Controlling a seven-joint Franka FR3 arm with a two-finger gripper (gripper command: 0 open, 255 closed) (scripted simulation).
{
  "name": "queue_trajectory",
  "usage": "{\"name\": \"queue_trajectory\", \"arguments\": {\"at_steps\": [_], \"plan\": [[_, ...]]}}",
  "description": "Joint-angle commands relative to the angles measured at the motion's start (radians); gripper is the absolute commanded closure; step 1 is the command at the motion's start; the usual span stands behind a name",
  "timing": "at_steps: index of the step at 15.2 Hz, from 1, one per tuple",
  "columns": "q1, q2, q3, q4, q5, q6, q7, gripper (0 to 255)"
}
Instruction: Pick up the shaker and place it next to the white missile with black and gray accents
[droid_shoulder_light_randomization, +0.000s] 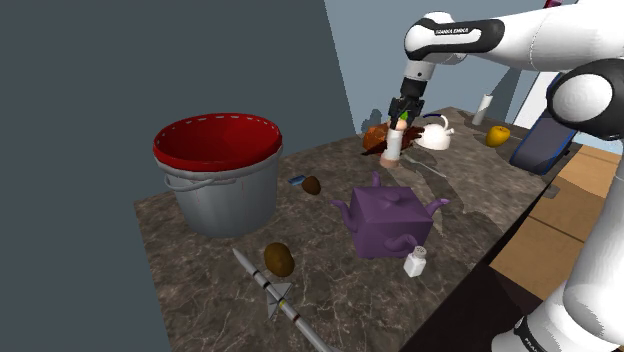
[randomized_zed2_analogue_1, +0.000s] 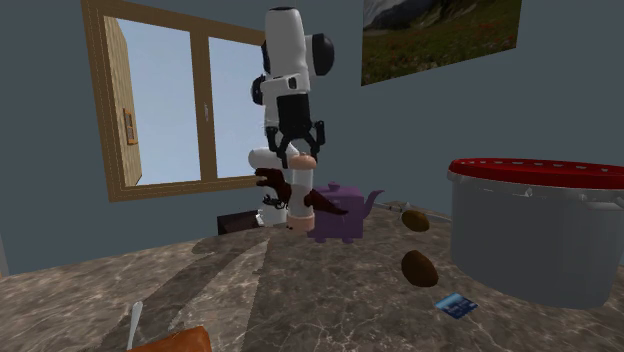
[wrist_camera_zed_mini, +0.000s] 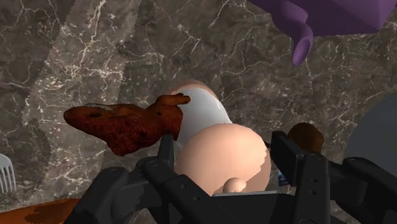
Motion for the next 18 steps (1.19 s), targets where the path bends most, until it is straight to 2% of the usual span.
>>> {"name": "queue_trajectory", "arguments": {"at_steps": [1,9,18], "plan": [[0.035,-0.061,0.014,-0.083,-0.014,0.030,0.044,255],[0.142,-0.204,0.090,-0.269,-0.042,0.098,0.221,255],[0.248,-0.288,0.195,-0.376,-0.048,0.147,0.429,255]]}}
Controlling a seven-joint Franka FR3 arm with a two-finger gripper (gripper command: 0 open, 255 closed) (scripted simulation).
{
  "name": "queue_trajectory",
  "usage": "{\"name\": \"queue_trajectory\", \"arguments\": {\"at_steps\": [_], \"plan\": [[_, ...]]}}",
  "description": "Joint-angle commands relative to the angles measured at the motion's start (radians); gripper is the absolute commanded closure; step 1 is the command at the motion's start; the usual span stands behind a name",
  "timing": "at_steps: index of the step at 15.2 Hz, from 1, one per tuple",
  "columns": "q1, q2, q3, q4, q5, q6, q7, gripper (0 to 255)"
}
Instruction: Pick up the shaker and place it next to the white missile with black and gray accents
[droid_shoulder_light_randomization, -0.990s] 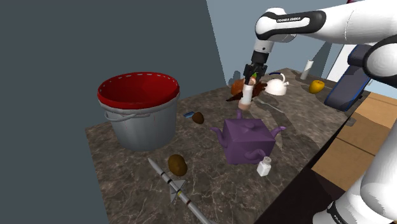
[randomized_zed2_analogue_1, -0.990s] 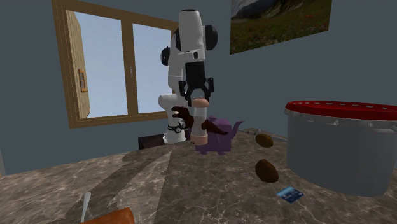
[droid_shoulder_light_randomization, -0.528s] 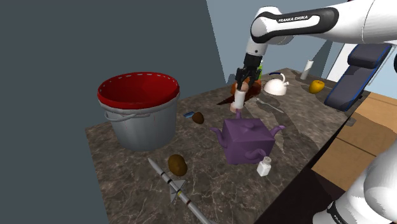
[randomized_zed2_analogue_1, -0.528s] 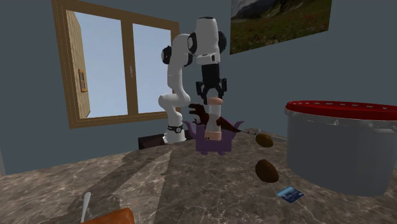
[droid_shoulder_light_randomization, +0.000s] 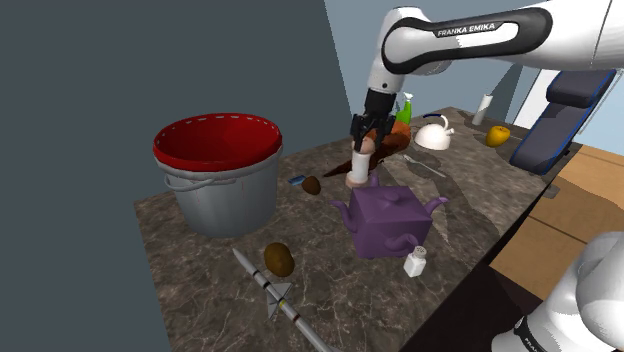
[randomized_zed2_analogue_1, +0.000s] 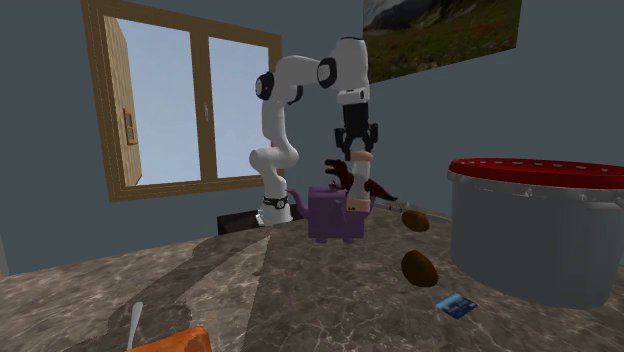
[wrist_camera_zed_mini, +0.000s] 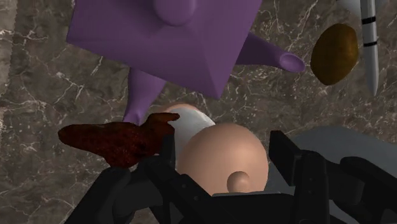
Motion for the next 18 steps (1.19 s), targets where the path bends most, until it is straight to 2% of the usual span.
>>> {"name": "queue_trajectory", "arguments": {"at_steps": [1,10,18], "plan": [[0.022,-0.005,0.024,-0.009,0.001,0.010,0.047,255],[0.124,-0.001,0.136,-0.009,0.000,0.040,0.259,255],[0.217,0.070,0.231,0.072,-0.020,0.051,0.452,255]]}}
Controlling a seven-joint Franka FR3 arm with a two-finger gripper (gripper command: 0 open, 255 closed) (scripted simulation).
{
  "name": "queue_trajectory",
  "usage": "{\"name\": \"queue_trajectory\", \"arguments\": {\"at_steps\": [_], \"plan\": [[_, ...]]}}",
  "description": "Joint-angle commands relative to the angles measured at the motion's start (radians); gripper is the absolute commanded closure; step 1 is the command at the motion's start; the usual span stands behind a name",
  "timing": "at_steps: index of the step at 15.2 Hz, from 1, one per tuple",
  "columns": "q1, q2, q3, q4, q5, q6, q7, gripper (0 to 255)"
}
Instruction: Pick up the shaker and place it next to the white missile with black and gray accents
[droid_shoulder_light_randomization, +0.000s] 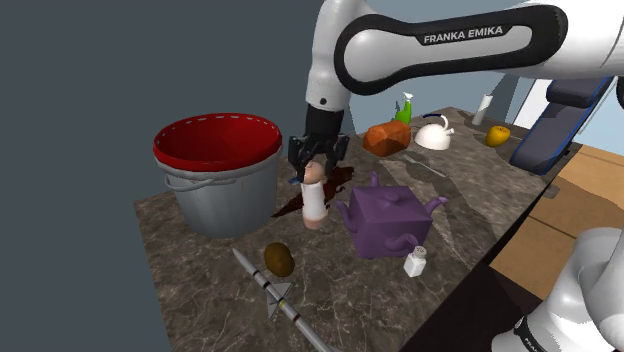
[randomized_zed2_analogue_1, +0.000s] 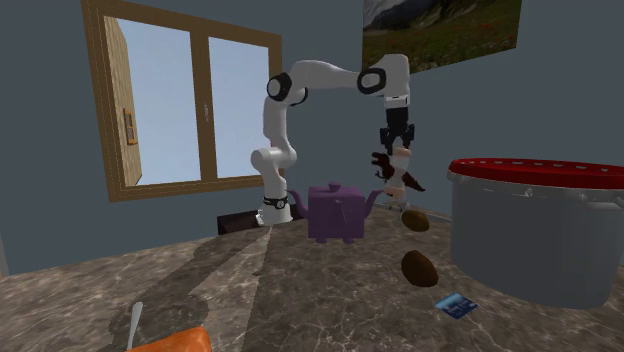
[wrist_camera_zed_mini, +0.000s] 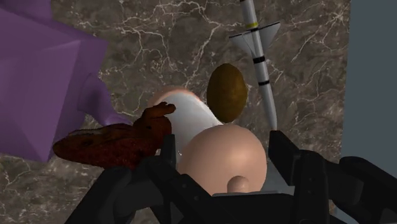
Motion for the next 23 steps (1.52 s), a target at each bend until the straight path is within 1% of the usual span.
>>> {"name": "queue_trajectory", "arguments": {"at_steps": [1,8,12,15,18,20,22,23], "plan": [[0.028,0.016,0.025,0.006,-0.007,0.016,0.055,255],[0.121,0.138,0.094,0.155,-0.055,0.001,0.225,255],[0.184,0.231,0.123,0.275,-0.095,-0.024,0.319,255],[0.239,0.314,0.139,0.389,-0.129,-0.053,0.387,255],[0.302,0.412,0.148,0.530,-0.166,-0.097,0.449,255],[0.350,0.489,0.150,0.648,-0.192,-0.137,0.486,255],[0.406,0.582,0.148,0.798,-0.220,-0.193,0.519,255],[0.439,0.641,0.144,0.897,-0.234,-0.232,0.533,255]]}}
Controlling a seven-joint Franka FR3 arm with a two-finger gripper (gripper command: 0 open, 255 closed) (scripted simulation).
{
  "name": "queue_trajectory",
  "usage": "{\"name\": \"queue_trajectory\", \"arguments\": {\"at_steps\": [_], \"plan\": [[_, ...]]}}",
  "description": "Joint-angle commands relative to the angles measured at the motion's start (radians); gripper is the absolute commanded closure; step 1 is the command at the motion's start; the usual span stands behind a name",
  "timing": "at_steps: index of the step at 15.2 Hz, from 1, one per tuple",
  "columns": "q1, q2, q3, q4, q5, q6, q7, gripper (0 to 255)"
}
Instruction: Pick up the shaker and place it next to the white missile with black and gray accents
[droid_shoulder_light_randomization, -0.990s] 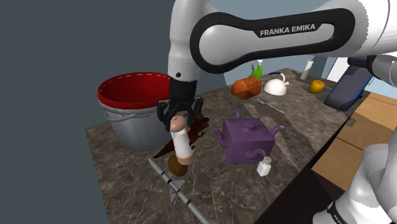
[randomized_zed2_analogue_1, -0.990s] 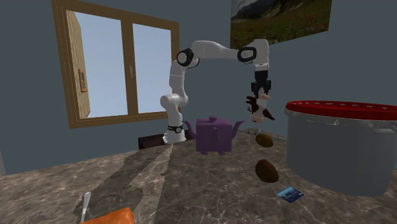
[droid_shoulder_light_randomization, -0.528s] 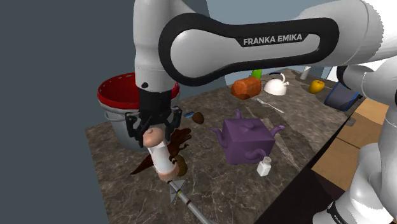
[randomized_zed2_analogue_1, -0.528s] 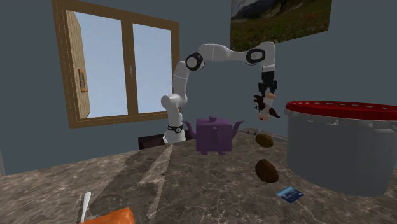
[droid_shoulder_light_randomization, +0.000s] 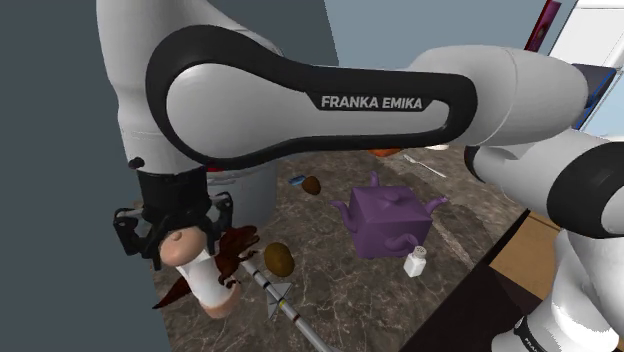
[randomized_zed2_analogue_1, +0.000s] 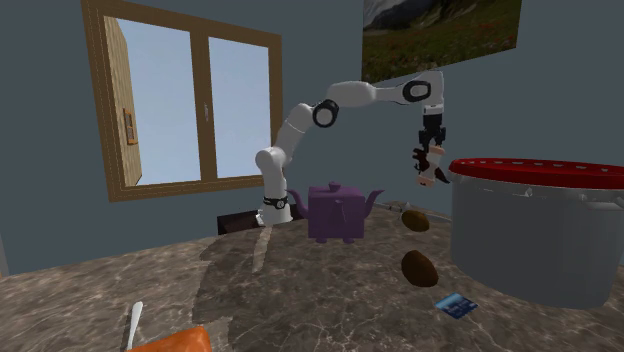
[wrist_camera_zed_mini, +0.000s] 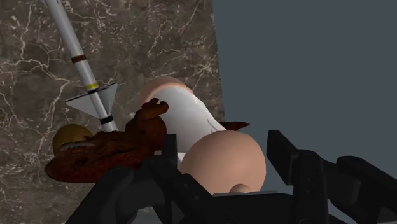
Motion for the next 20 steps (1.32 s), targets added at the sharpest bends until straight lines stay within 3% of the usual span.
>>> {"name": "queue_trajectory", "arguments": {"at_steps": [1,2,6,20], "plan": [[0.131,0.257,-0.022,0.463,-0.049,-0.196,0.028,255],[0.104,0.187,-0.018,0.317,-0.036,-0.124,0.034,255],[0.070,0.113,-0.010,0.127,-0.025,-0.011,0.040,255],[0.028,0.056,-0.006,-0.164,-0.017,0.220,0.043,255]]}}
